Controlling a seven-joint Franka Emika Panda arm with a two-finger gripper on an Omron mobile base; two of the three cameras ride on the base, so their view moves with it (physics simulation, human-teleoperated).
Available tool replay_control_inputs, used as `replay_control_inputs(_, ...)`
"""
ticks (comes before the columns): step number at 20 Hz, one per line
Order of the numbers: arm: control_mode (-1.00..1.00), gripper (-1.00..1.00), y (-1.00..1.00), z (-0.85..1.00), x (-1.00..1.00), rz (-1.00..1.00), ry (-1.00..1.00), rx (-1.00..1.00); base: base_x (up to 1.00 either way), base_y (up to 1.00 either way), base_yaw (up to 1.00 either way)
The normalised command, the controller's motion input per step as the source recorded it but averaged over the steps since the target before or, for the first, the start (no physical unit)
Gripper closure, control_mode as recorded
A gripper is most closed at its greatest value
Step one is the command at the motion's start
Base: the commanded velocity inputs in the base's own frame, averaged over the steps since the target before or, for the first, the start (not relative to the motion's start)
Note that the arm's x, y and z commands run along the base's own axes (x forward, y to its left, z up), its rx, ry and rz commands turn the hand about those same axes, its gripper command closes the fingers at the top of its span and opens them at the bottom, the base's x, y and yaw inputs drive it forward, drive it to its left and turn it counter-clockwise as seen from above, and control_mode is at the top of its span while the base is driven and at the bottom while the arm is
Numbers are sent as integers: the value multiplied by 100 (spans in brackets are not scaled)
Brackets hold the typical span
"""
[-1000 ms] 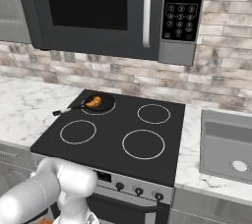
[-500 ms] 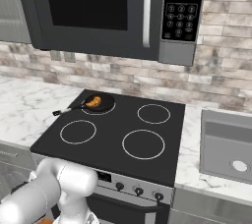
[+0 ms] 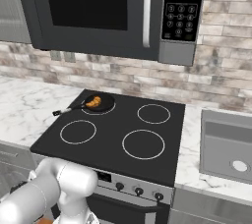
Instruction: Pick the croissant and place it on the pan. Then turn on the stove to warm the croissant.
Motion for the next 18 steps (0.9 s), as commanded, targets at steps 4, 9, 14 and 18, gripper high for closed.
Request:
replay_control_inputs(4,-100,100,0,0,-13,0,9,-43,0,0,0)
replay_control_inputs(9,-100,100,0,0,-16,0,13,-45,0,0,0)
replay_control_inputs(14,-100,100,0,0,-17,1,13,-48,0,0,0)
replay_control_inputs(18,-100,100,-1,0,-19,1,11,-48,0,0,0)
